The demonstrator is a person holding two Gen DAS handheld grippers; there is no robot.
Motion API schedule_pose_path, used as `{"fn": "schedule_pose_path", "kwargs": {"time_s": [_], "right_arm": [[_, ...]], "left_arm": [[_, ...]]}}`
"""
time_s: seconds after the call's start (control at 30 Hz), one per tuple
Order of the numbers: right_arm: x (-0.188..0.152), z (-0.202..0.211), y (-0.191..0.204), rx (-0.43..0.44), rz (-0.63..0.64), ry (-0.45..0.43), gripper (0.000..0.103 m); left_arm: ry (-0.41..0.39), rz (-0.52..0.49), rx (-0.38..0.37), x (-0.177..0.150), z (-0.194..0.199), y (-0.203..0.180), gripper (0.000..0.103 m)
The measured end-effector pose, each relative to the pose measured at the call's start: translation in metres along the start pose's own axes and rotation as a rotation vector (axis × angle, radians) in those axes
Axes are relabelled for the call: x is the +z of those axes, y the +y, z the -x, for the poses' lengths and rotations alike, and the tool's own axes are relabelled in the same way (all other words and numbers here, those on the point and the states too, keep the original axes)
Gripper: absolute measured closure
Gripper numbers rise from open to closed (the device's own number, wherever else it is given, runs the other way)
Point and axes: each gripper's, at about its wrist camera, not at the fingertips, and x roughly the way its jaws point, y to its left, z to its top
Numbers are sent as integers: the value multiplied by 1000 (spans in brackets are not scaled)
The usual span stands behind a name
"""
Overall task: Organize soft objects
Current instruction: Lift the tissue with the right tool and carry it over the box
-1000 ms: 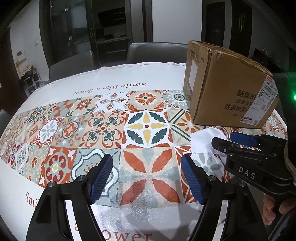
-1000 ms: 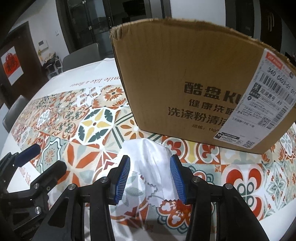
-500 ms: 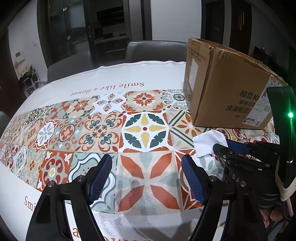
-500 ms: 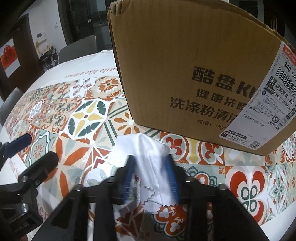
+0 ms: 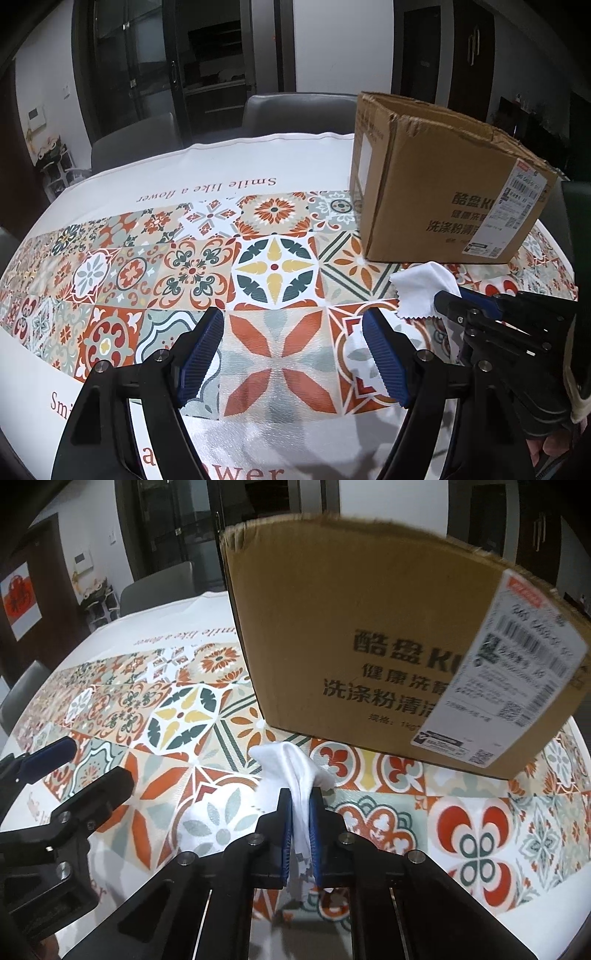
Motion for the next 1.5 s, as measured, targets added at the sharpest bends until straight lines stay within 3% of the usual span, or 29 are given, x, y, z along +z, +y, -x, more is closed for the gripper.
{"fn": "schedule_pose_path", "kwargs": {"time_s": [0.9,1.5], "right_arm": [[10,125,-18,-35,-71,-249,93],[48,163,-38,-61,-110,-399,93]], "left_arm": [[-208,-47,-59,32,89,-28,20],[-329,-50,-87,77,108,-43,17]]}}
